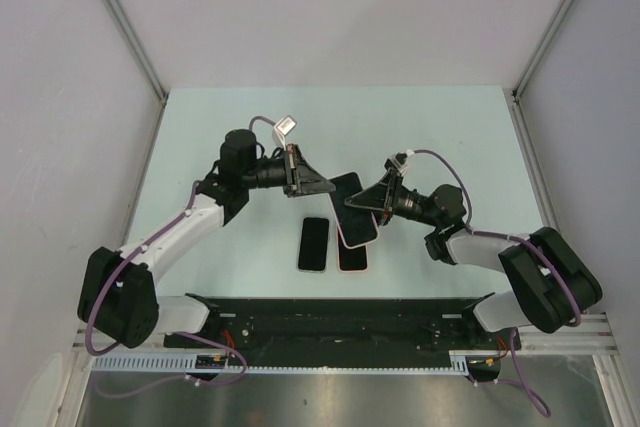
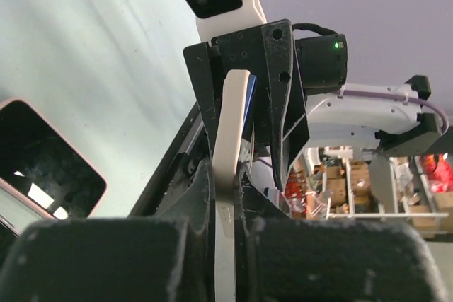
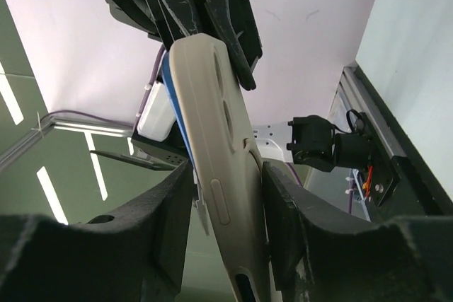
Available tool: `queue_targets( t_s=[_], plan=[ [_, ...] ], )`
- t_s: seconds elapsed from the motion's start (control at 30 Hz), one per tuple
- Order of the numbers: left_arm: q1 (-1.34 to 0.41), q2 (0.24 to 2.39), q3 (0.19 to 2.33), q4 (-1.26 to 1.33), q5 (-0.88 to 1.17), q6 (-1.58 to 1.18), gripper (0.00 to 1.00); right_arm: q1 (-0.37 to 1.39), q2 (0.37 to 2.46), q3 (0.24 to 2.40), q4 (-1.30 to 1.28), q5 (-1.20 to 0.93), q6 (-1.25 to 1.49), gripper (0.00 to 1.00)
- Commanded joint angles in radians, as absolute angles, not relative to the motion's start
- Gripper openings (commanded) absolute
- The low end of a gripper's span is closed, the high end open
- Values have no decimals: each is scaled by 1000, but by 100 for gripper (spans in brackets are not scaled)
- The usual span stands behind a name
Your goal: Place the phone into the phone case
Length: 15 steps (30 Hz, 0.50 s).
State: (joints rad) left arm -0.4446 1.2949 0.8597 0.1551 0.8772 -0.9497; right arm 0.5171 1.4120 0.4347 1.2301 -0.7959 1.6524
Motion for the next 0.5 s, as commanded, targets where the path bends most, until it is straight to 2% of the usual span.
queue_targets(
  t_s=[0.0, 0.27, 0.33, 0.4, 0.47],
  plan=[
    [-445, 1328, 931, -20, 948, -704, 0, 482, 1339, 459, 1350, -779, 1620, 48],
    [-443, 1358, 960, -22, 1060, -664, 0, 430, 1315, 466, 1328, -811, 1608, 54],
    [-445, 1365, 956, -5, 1071, -681, 0, 425, 1310, 468, 1304, -818, 1595, 50],
    [-445, 1376, 948, 35, 1087, -703, 0, 425, 1305, 469, 1283, -821, 1574, 40],
    [-445, 1381, 942, 55, 1098, -718, 0, 425, 1302, 469, 1278, -821, 1562, 39]
  ],
)
